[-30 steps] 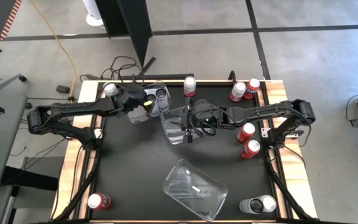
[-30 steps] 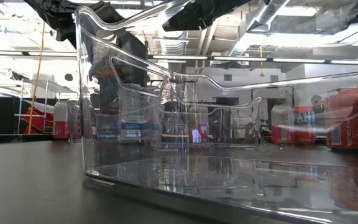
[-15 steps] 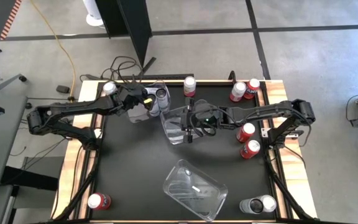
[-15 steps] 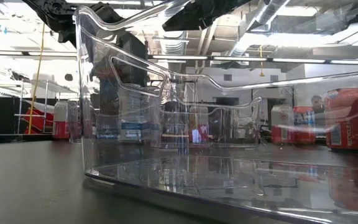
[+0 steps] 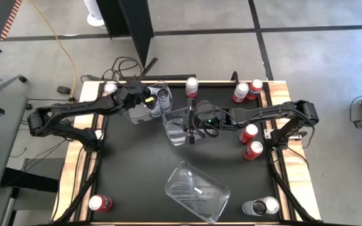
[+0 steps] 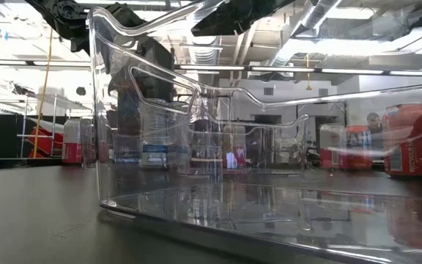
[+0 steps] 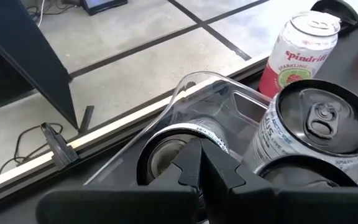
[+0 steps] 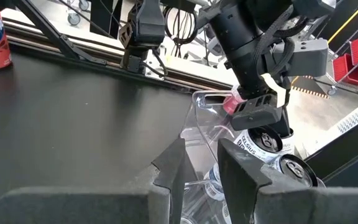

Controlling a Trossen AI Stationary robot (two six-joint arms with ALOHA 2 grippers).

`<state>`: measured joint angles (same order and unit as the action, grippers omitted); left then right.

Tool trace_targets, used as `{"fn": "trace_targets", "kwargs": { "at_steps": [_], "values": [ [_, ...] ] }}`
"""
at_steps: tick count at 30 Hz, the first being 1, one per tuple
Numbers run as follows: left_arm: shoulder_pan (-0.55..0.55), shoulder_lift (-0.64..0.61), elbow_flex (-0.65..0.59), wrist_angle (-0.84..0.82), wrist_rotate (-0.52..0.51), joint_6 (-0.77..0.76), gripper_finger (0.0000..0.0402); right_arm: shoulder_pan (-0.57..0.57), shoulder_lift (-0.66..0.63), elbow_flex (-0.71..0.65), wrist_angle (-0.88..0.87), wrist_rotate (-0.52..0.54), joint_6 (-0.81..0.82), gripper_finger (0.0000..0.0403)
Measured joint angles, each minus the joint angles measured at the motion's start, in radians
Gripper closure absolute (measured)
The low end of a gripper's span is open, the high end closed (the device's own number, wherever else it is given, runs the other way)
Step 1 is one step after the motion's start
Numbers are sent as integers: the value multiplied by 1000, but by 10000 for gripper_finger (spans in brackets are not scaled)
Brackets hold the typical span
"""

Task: Sort soda cans
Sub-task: Put the left black soda can in the top left transparent bin

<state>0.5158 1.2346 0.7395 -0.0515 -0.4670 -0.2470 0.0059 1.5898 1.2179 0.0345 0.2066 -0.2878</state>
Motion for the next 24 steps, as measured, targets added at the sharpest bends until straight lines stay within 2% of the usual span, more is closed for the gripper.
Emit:
{"fn": "trace_targets", "kwargs": {
  "at_steps": [17,24],
  "values": [
    [58,13,24,41,90,40,401,-1,0,0,5,0,0,290],
    [62,111,84,61,110,54,401,-1,0,0,5,0,0,290]
  ]
}}
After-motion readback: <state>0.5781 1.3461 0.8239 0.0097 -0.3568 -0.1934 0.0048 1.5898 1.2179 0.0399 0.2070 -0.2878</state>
